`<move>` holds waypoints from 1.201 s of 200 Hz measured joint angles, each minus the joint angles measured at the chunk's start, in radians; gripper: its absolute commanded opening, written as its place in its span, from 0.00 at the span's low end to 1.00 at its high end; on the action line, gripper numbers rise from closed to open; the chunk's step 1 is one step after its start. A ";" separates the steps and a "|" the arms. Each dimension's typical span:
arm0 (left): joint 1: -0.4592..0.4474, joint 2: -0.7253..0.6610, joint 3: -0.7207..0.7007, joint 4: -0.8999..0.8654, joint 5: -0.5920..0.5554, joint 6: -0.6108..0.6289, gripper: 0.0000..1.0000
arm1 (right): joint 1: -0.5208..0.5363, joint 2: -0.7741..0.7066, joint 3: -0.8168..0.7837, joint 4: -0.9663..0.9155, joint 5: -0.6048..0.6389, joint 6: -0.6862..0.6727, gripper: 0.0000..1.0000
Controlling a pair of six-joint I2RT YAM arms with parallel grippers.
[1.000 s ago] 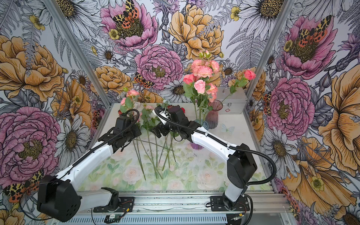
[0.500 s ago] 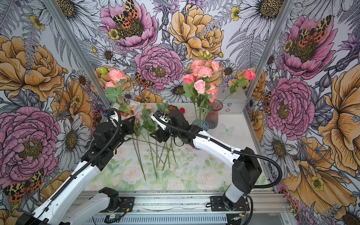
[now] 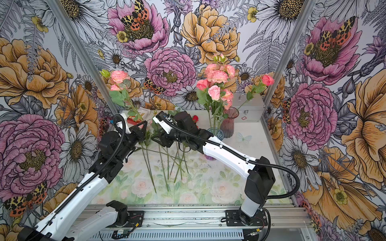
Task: Place the pink flowers into the vase
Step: Place the flower in the vase.
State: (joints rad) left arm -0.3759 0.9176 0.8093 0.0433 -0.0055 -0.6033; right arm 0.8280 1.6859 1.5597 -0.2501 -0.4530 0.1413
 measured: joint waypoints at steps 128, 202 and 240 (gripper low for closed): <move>-0.023 -0.008 -0.023 0.029 -0.001 -0.012 0.77 | -0.003 0.076 0.042 -0.005 0.014 0.030 0.00; -0.023 -0.108 -0.023 -0.030 -0.005 -0.022 0.99 | -0.101 0.034 0.040 -0.012 0.120 0.014 0.00; 0.009 -0.189 -0.039 -0.060 -0.008 -0.023 0.99 | -0.142 -0.045 0.056 -0.027 0.193 -0.037 0.00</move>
State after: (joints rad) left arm -0.3668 0.7284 0.7700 -0.0162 -0.0132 -0.6258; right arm 0.6857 1.6413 1.6157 -0.2771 -0.2604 0.1043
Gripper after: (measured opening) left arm 0.985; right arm 0.058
